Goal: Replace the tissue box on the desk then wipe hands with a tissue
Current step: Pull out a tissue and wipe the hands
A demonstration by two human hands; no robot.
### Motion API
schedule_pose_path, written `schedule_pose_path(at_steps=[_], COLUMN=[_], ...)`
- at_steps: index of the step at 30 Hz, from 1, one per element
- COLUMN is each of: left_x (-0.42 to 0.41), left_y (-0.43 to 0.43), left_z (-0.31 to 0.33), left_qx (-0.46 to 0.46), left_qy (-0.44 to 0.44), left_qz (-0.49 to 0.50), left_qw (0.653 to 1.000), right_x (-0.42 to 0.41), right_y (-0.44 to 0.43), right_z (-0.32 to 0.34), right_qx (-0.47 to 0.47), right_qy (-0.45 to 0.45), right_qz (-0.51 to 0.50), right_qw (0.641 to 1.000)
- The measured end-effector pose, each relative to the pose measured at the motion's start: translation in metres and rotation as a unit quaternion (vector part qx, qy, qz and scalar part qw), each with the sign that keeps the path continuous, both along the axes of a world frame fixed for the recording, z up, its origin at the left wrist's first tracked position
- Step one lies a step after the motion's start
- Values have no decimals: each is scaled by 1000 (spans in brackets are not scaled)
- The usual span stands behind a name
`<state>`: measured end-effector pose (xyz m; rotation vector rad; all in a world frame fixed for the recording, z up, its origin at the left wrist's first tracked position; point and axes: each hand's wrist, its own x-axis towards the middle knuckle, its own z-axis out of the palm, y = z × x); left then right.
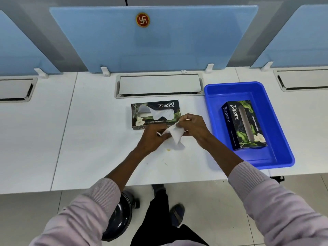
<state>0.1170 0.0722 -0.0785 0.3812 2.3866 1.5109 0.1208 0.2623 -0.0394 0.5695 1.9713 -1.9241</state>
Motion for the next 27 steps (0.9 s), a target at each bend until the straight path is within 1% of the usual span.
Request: schedule_pose_path(at_steps=[2, 3, 5, 6, 8, 9, 10, 12, 14, 16, 17, 18, 19, 21, 22, 23, 24, 25, 26, 27], left_x=[9, 13, 19, 21, 27, 30, 34, 42, 50, 61, 68, 73, 77, 81, 82, 81, 81, 81, 81, 82], left_y=[2, 3, 5, 6, 9, 9, 9, 9, 8, 7, 5, 3, 0, -9, -15, -23, -31, -41, -52, -63], left_z=[2, 5, 10, 13, 15, 15, 16, 12, 7, 1, -3, -6, -10, -16, -20, -25, -31, -40, -49, -60], left_qx=[67, 113, 216, 260, 322, 332, 321, 245, 145, 45, -5, -44, -62, -37, -13, -1, -8, -36, -85, -150], left_qy=[-82, -137, -237, -270, -304, -307, -292, -230, -149, -69, -39, -27, -33, -65, -74, -71, -57, -34, -1, 36], left_qz=[66, 98, 138, 153, 193, 211, 221, 210, 159, 75, 32, -4, -27, -27, -1, 40, 86, 125, 147, 150], left_qw=[992, 979, 937, 914, 876, 867, 874, 918, 965, 994, 999, 999, 997, 997, 997, 997, 995, 991, 985, 976], right_x=[11, 17, 28, 33, 42, 45, 50, 56, 57, 57, 58, 59, 60, 64, 66, 68, 70, 71, 72, 73], right_y=[3, 3, -1, -4, -9, -10, -12, -14, -17, -22, -25, -28, -30, -33, -33, -34, -34, -34, -33, -33], right_z=[-3, -4, -8, -10, -8, -8, -8, -7, -7, -9, -12, -13, -16, -23, -30, -34, -39, -44, -51, -60], right_qx=[11, 13, 7, 7, 3, -18, -51, -118, -154, -148, -128, -99, -67, -21, 7, 62, 144, 232, 311, 366], right_qy=[-5, -6, -7, -14, -52, -80, -104, -128, -134, -147, -151, -152, -148, -132, -123, -109, -96, -80, -62, -42], right_qz=[-32, -36, -24, -12, 15, 28, 35, 17, -37, -84, -91, -85, -73, -68, -76, -82, -73, -53, -29, -7], right_qw=[999, 999, 1000, 1000, 999, 996, 993, 985, 978, 974, 976, 980, 984, 989, 989, 989, 982, 968, 948, 930])
